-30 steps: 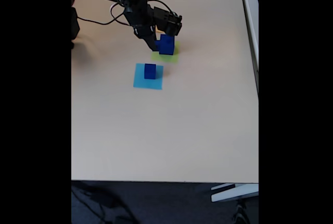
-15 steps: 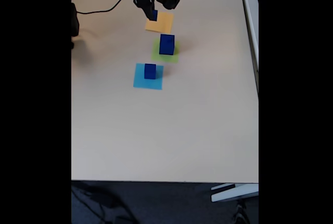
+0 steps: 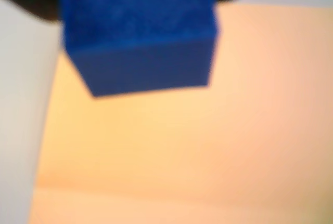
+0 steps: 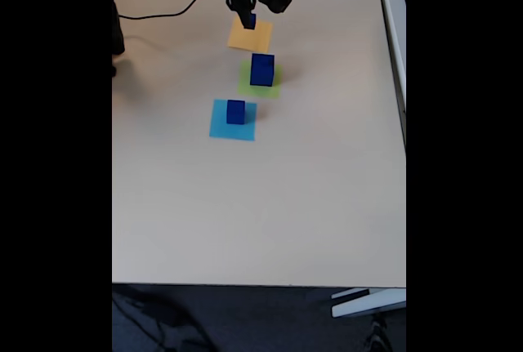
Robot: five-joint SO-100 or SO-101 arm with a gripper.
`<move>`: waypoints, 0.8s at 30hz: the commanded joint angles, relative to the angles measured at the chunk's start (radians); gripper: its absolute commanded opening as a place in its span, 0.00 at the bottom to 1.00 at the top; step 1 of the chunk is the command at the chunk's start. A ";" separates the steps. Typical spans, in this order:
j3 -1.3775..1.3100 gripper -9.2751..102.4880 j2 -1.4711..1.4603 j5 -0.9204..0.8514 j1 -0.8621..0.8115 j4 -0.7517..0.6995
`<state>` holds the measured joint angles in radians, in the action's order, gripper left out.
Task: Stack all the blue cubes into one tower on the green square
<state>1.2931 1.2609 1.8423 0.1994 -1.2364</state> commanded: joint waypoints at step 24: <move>-0.063 0.08 0.005 0.040 0.026 0.026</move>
<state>1.2931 1.2609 1.8745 0.2194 -1.2318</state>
